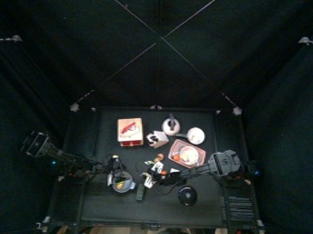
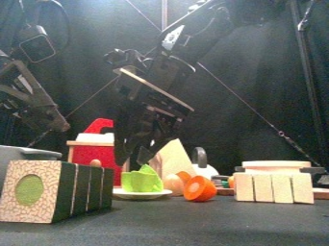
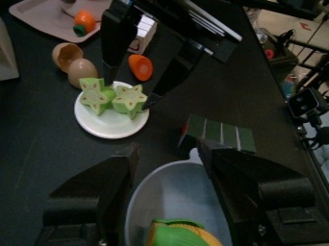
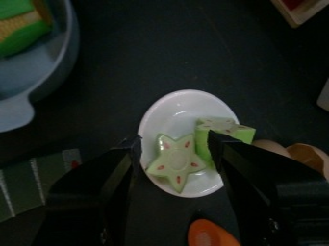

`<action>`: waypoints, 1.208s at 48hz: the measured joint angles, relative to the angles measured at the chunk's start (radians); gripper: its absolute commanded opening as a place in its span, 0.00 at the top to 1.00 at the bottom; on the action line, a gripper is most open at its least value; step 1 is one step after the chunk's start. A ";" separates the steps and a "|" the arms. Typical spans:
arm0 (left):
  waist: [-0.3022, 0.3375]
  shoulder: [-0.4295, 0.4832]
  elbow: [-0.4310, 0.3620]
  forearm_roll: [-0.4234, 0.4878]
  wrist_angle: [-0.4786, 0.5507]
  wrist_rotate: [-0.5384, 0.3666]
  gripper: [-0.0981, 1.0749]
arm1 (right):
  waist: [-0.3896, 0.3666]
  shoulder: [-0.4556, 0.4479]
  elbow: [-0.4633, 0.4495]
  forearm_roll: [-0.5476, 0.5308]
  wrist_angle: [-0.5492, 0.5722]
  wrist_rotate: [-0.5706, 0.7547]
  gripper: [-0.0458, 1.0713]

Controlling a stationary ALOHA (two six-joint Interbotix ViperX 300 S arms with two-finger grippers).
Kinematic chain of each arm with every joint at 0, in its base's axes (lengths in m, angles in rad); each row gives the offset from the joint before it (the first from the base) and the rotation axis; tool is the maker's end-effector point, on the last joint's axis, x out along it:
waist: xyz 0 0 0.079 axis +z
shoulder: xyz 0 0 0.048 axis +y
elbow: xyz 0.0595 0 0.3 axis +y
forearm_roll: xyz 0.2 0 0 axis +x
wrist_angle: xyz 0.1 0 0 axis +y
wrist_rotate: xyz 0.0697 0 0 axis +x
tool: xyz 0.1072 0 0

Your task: Grab bowl

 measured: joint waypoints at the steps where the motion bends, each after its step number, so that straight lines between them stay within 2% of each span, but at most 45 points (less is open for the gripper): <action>1: 0.000 -0.002 0.002 -0.008 0.008 0.000 0.17 | 0.000 -0.005 0.000 0.000 -0.006 0.002 0.15; 8: -0.029 -0.040 0.002 -0.044 0.069 0.000 0.17 | -0.023 -0.038 0.000 0.017 -0.080 0.000 0.15; 16: -0.077 -0.135 0.025 -0.049 0.144 0.002 0.17 | -0.080 -0.046 -0.003 0.100 -0.202 0.002 0.15; 22: -0.081 -0.213 0.063 -0.086 0.207 0.000 0.17 | -0.109 -0.044 -0.014 0.170 -0.305 0.002 0.15; 27: -0.081 -0.255 0.095 -0.117 0.218 0.000 0.17 | -0.118 -0.017 -0.037 0.207 -0.354 0.000 0.15; 36: -0.083 -0.305 0.121 -0.133 0.221 -0.002 0.17 | -0.117 0.057 -0.100 0.215 -0.371 -0.003 0.15; 58: -0.052 -0.308 0.124 -0.133 0.216 0.000 0.17 | -0.114 0.179 -0.189 0.218 -0.333 -0.003 0.18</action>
